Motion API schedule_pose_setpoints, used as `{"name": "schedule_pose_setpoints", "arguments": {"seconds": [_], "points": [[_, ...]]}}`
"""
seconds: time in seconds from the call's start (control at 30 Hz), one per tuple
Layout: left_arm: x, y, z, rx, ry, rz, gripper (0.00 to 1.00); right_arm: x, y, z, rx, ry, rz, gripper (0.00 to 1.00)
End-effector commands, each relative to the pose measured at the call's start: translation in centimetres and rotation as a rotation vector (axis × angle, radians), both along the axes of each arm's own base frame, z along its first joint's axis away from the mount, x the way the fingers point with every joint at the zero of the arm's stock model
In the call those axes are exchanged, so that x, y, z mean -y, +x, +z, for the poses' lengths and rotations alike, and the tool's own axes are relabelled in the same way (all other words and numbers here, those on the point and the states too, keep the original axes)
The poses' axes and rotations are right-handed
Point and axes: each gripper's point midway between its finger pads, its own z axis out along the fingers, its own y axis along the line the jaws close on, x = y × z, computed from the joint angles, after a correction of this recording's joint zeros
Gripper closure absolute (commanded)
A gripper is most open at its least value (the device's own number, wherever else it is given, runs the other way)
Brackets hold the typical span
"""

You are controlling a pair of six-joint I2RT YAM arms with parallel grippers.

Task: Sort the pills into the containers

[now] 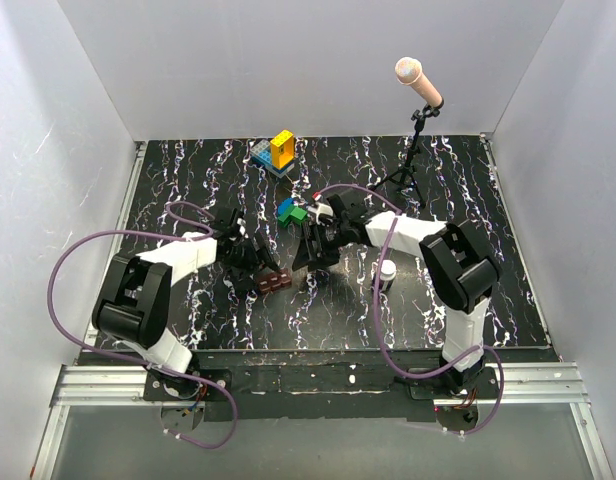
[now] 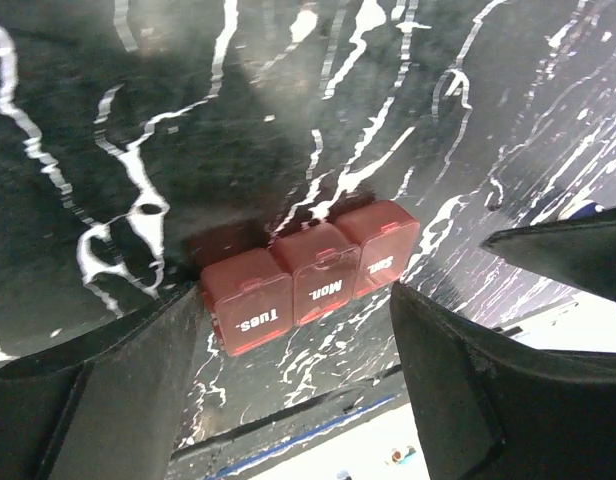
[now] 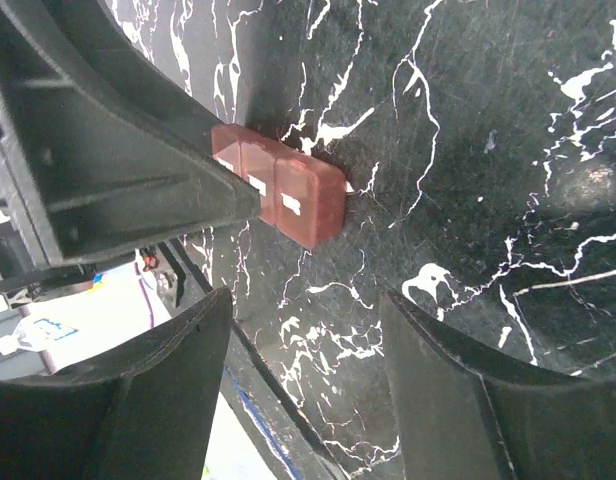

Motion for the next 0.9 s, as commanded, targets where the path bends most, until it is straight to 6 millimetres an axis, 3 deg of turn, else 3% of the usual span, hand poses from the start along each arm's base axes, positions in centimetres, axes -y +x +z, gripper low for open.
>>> {"name": "schedule_pose_setpoints", "arguments": {"seconds": [0.0,0.1,0.2,0.43,0.53,0.63,0.73,0.87], "points": [[1.9,2.0,0.1,0.105,-0.008,-0.042,0.27,-1.2,0.7,0.9,-0.019,0.062,0.001,0.32],[2.5,1.8,-0.3,0.095,-0.016,-0.064,0.31,-1.2,0.7,0.2,-0.038,0.052,-0.004,0.34],[1.9,1.9,0.2,0.12,0.018,-0.064,0.28,-1.1,0.8,-0.3,-0.047,0.047,-0.008,0.34],[-0.1,2.8,6.1,0.345,0.121,-0.173,0.13,0.1,0.9,0.0,-0.046,0.031,-0.017,0.34],[-0.2,2.8,7.5,0.411,0.148,-0.271,0.1,1.0,1.3,0.8,-0.031,0.04,-0.026,0.33],[0.8,2.6,8.1,0.447,0.18,-0.407,0.11,2.1,1.7,1.1,-0.015,0.022,-0.039,0.29],[2.9,2.0,8.3,0.488,0.248,-0.595,0.11,3.2,1.9,1.1,-0.016,0.002,-0.048,0.25],[3.8,1.8,7.1,0.501,0.37,-0.763,0.11,4.7,2.3,1.3,-0.011,0.001,-0.072,0.2]]}}
